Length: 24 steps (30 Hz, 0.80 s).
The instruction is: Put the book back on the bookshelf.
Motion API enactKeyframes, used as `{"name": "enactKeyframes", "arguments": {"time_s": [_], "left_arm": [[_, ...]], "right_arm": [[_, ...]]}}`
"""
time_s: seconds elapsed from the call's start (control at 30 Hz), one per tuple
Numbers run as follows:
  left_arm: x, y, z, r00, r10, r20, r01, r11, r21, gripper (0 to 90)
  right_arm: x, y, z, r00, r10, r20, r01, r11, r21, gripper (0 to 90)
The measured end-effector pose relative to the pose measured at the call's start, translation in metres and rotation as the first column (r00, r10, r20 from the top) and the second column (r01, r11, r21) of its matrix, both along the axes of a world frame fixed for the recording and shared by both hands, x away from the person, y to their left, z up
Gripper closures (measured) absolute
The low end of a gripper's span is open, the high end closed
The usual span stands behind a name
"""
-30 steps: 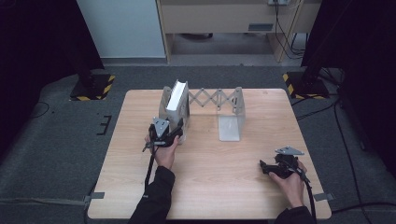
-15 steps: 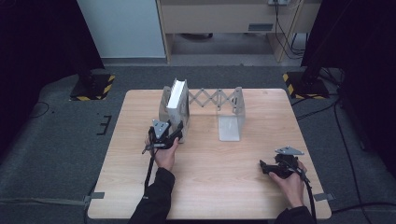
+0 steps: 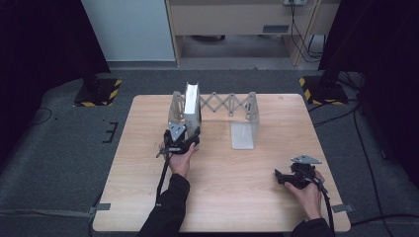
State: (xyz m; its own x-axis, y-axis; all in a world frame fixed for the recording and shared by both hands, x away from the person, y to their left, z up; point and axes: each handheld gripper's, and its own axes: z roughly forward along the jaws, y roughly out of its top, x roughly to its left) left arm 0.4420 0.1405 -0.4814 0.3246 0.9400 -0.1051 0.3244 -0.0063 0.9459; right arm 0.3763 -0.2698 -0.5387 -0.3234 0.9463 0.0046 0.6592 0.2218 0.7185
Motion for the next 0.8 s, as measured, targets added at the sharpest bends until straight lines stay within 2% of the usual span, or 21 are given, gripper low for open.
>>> {"name": "enactKeyframes", "arguments": {"time_s": [0.1, 0.2, 0.27, 0.33, 0.43, 0.47, 0.5, 0.57, 0.6, 0.63, 0.73, 0.8], "left_arm": [[0.000, 0.003, 0.000, 0.9998, -0.020, -0.003, 0.020, 0.9998, -0.002, 44.3], [-0.003, 0.008, 0.002, 0.9986, -0.051, -0.010, 0.051, 0.9984, -0.026, 42.2], [-0.008, 0.011, 0.003, 0.9976, -0.067, -0.017, 0.067, 0.9977, -0.006, 39.5], [-0.015, 0.016, 0.004, 0.9949, -0.092, -0.041, 0.092, 0.9957, 0.009, 37.1], [-0.025, 0.025, 0.003, 0.9902, -0.124, -0.065, 0.123, 0.9923, -0.012, 35.2], [-0.029, 0.029, 0.003, 0.9881, -0.133, -0.077, 0.132, 0.9910, -0.022, 34.0], [-0.035, 0.037, 0.001, 0.9829, -0.152, -0.104, 0.150, 0.9883, -0.026, 32.9], [-0.039, 0.041, 0.000, 0.9813, -0.154, -0.115, 0.153, 0.9881, -0.018, 32.2], [-0.046, 0.048, -0.003, 0.9736, -0.176, -0.146, 0.176, 0.9843, -0.011, 32.0], [-0.046, 0.048, -0.003, 0.9736, -0.176, -0.146, 0.176, 0.9843, -0.011, 31.1], [-0.057, 0.061, -0.008, 0.9627, -0.191, -0.191, 0.189, 0.9815, -0.030, 29.8], [-0.065, 0.070, -0.011, 0.9586, -0.188, -0.214, 0.189, 0.9819, -0.015, 29.3]], "right_arm": [[0.000, 0.000, 0.000, 1.0000, 0.000, 0.000, 0.000, 1.0000, 0.000, 8.2], [0.000, 0.000, 0.000, 1.0000, 0.001, -0.001, -0.001, 1.0000, 0.000, 7.9], [0.000, 0.000, 0.000, 1.0000, 0.000, -0.002, 0.000, 1.0000, 0.002, 7.5], [0.000, 0.000, 0.000, 1.0000, 0.007, 0.001, -0.007, 1.0000, -0.002, 6.3], [0.001, 0.001, 0.000, 0.9999, 0.006, -0.010, -0.006, 1.0000, 0.000, 3.9], [0.001, 0.001, 0.000, 0.9999, 0.007, -0.012, -0.007, 1.0000, 0.000, 3.9], [0.001, 0.001, 0.000, 0.9999, 0.007, -0.012, -0.007, 1.0000, 0.000, 3.9], [0.001, 0.001, 0.000, 0.9999, 0.007, -0.012, -0.007, 1.0000, 0.000, 3.9], [0.001, 0.001, 0.000, 0.9999, 0.007, -0.012, -0.007, 1.0000, 0.000, 3.9], [0.001, 0.001, 0.000, 0.9999, 0.007, -0.012, -0.007, 1.0000, 0.000, 3.9], [0.001, 0.001, 0.000, 0.9999, 0.007, -0.012, -0.007, 1.0000, -0.001, 3.9], [0.001, 0.001, 0.000, 0.9999, 0.008, -0.010, -0.008, 1.0000, -0.002, 4.6]]}}
